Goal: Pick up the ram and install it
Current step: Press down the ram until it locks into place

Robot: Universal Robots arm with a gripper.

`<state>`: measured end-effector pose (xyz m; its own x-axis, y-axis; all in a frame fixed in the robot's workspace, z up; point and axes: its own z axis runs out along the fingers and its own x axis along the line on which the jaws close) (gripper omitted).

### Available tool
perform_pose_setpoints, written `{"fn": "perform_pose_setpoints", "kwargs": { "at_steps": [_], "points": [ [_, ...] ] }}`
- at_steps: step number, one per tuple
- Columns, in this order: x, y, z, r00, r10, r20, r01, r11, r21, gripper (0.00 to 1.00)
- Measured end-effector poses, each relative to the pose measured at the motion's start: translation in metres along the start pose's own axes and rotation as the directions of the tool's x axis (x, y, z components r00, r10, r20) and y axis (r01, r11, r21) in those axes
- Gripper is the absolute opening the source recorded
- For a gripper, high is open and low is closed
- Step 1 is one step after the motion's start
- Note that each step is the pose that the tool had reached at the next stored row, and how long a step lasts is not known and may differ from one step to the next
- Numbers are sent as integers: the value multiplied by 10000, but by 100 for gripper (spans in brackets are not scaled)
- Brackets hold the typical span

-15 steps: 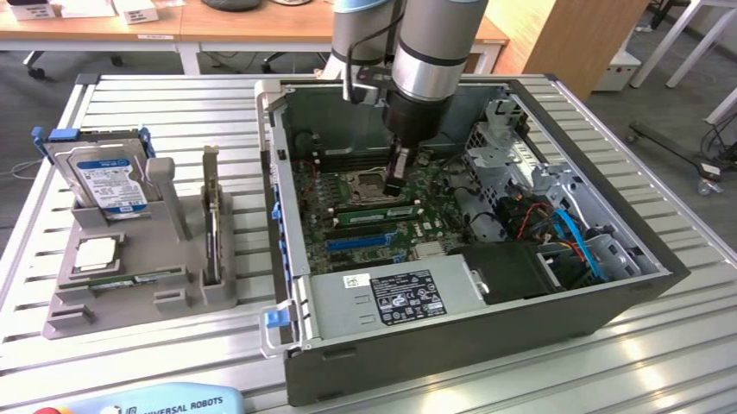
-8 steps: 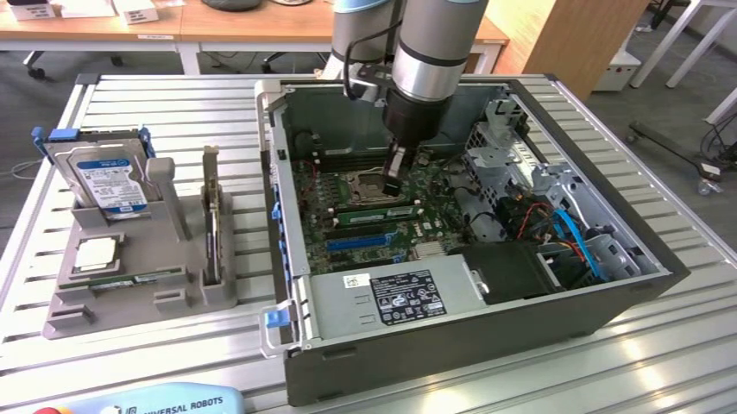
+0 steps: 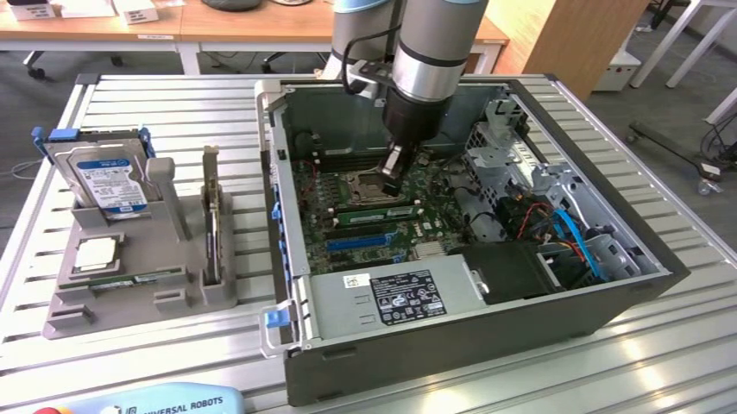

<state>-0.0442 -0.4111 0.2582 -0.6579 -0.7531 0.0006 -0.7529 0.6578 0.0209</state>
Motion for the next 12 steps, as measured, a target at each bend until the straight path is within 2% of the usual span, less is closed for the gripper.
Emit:
{"fn": "perform_pose_setpoints", "kwargs": {
  "at_steps": [5, 9, 12],
  "points": [
    [0, 0, 3, 9968, 801, 16, -801, 9968, -2, 10],
    [0, 0, 6, 9896, 1441, 31, -1441, 9896, -3, 10],
    [0, 0, 8, 9816, 1912, 40, -1912, 9816, -5, 10]
  ]
}}
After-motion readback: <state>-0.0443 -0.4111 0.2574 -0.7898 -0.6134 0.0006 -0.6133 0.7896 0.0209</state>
